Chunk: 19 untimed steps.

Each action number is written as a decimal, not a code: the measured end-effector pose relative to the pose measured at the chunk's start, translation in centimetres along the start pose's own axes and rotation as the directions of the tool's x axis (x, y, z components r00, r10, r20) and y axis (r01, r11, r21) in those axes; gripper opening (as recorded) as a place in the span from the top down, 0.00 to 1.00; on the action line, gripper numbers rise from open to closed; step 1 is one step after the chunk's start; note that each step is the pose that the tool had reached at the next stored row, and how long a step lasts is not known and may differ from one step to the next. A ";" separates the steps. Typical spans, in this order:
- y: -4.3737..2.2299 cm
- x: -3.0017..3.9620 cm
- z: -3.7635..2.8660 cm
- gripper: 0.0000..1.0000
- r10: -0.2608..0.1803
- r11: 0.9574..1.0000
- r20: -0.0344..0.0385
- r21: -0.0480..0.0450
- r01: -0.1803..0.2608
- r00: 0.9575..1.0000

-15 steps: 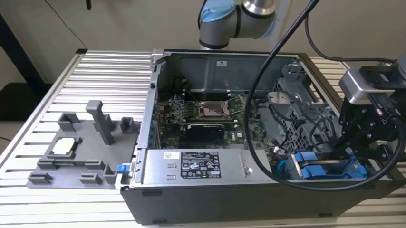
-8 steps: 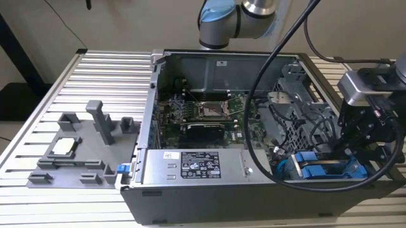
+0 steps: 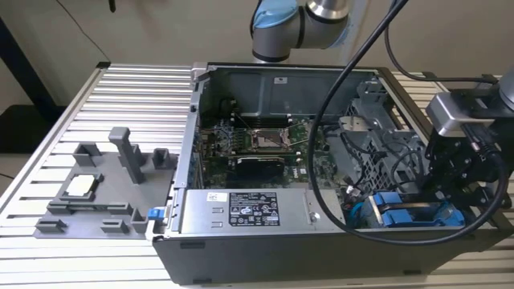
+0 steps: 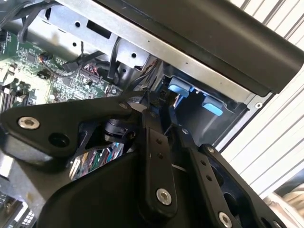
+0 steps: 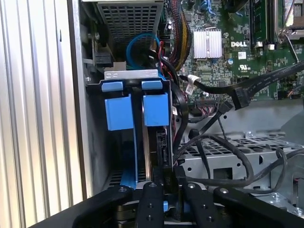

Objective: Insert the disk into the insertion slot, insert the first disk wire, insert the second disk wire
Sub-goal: 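Insert the first disk wire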

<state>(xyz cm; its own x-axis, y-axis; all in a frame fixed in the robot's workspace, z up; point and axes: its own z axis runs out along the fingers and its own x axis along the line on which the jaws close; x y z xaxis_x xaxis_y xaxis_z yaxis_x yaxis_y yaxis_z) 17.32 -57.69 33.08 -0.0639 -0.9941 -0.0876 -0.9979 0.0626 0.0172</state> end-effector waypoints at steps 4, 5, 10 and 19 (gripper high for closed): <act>0.00 -0.02 -0.29 0.73 0.000 1.000 0.000 0.000 0.000 1.000; 0.01 -0.05 -0.62 0.73 0.000 1.000 0.000 0.000 0.000 1.000; 0.05 -0.25 -2.85 0.73 0.000 1.000 -0.001 0.000 0.000 1.000; 0.10 -0.54 -6.20 0.73 0.000 1.000 -0.001 0.000 0.000 1.000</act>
<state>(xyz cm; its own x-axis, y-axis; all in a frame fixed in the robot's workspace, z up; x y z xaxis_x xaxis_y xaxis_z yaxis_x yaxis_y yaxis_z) 17.32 -57.70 39.30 -0.0642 -0.9941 -0.0870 -0.9979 0.0630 0.0171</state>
